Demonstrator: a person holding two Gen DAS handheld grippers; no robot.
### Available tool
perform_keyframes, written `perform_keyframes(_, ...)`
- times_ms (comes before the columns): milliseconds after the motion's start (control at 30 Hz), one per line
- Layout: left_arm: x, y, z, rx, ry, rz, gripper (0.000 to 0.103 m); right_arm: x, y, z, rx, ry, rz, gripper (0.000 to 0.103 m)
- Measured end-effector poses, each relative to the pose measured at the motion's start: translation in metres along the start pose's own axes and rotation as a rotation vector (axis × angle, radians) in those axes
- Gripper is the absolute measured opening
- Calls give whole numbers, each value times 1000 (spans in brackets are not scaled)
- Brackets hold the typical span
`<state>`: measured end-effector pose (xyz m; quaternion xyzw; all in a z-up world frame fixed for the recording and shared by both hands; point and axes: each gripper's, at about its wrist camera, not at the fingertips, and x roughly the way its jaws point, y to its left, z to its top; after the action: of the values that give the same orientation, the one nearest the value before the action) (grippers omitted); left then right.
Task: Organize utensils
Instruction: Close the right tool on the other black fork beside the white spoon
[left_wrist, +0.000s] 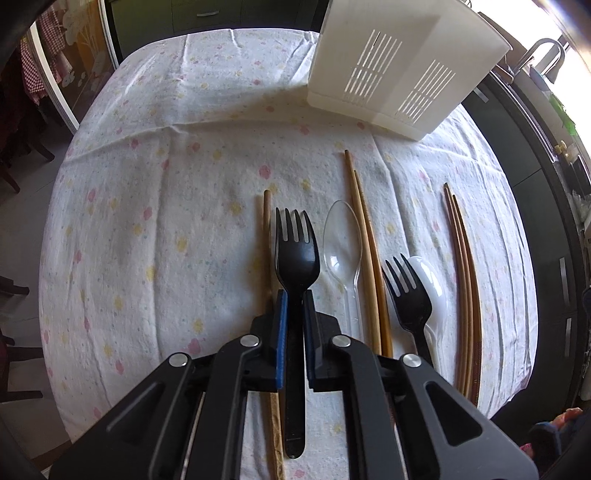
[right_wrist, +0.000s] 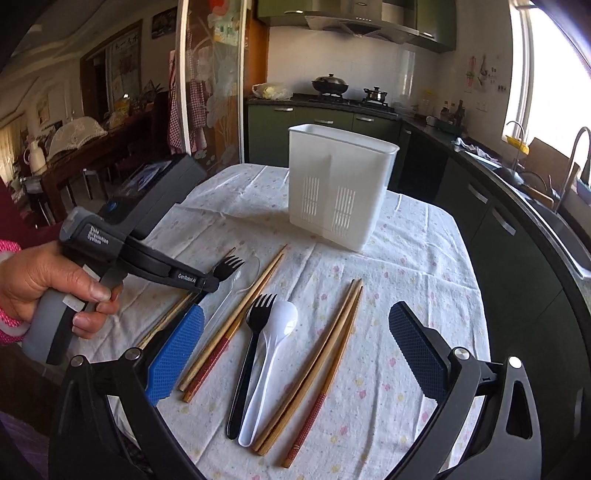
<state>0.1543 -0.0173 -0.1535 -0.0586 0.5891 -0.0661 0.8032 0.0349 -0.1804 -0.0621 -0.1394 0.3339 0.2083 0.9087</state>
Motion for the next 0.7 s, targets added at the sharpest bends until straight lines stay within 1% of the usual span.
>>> perform_keyframes(100,-3,7,-2,10,-10,-3,8,27,21,-5,-51,30,1,99)
perform_keyframes(167,-5,11,-5,18,-16,-5,8,41,26,-9,-40,51,22,94)
perform_keyframes(200,-5,11,-6,21,-19,-9,8,47,27,-10,-29,56,34,83)
perform_keyframes(233,-6,12,-6,26,-21,-12,8,51,25,-11,-18,61,43,68)
perform_keyframes(267,-6,13,-7,30,-23,-15,8,55,24,-12,-8,68,50,61)
perform_keyframes(300,-7,14,-7,33,-24,-17,9,60,23,-13,-1,80,56,52)
perform_keyframes(400,-8,16,-8,45,-28,-24,9,69,21,-14,18,116,92,50)
perform_keyframes(467,-9,15,-9,55,-32,-25,9,71,20,-16,17,139,99,50)
perform_keyframes(567,-8,13,-9,67,-39,-22,9,76,23,-17,10,174,107,42)
perform_keyframes(633,-8,12,-9,75,-44,-22,9,77,25,-19,7,187,115,32)
perform_keyframes(700,-7,11,-9,79,-47,-22,9,79,24,-20,18,204,126,30)
